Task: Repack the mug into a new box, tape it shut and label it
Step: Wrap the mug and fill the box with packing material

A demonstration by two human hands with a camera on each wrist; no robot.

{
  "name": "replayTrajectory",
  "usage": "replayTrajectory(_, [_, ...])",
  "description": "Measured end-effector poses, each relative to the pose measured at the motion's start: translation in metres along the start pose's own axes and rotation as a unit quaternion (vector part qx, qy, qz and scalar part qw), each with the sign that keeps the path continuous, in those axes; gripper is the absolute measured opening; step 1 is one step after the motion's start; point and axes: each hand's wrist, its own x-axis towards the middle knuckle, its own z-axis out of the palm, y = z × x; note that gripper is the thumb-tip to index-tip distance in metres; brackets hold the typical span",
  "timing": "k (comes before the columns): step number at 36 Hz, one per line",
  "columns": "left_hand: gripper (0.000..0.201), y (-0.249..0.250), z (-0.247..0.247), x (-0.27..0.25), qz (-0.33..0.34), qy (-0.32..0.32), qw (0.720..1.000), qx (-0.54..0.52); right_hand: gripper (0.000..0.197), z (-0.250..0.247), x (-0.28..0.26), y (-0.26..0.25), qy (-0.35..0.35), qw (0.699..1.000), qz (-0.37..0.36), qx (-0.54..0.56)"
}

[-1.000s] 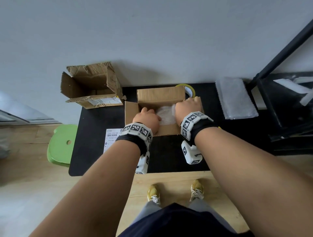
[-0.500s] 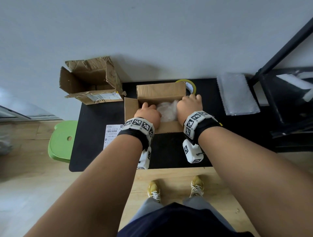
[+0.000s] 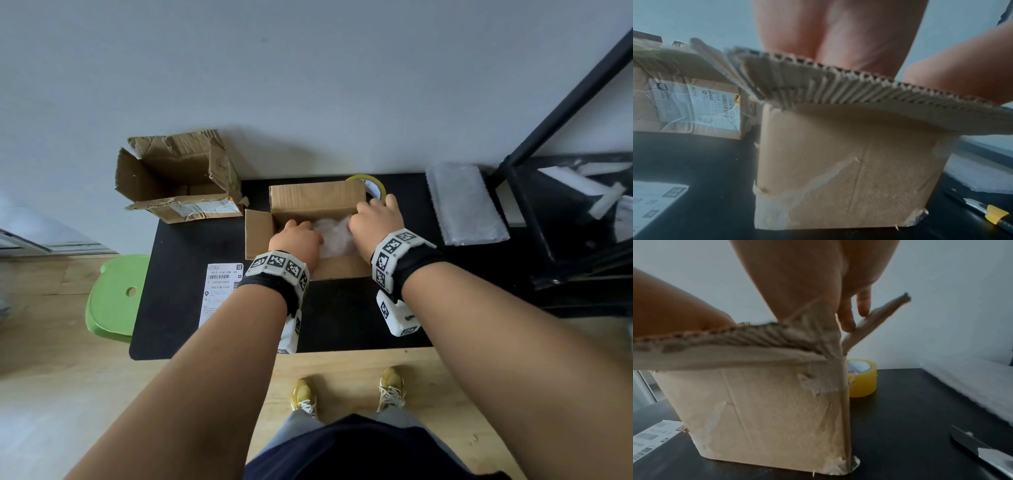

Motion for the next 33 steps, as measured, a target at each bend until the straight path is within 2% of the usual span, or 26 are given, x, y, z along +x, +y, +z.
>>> replayTrajectory(9, [0.045, 0.001, 0.008, 0.008, -0.001, -0.007, 1.0, 0.002, 0.03, 0.008, 0.011, -0.004, -0.026, 0.998, -0.037, -0.049])
replayTrajectory(17, [0.041, 0.003, 0.006, 0.011, -0.011, -0.007, 1.0, 0.01, 0.029, 0.011, 0.017, -0.001, -0.03, 0.996, -0.05, -0.063])
replayTrajectory(28, [0.05, 0.007, -0.003, 0.005, -0.028, -0.02, 0.999, 0.002, 0.023, 0.012, 0.009, 0.009, -0.011, 0.999, -0.012, 0.043])
replayTrajectory(33, [0.05, 0.02, -0.013, 0.001, -0.045, 0.002, 0.999, 0.03, 0.029, 0.009, 0.003, 0.021, 0.053, 0.986, 0.023, 0.157])
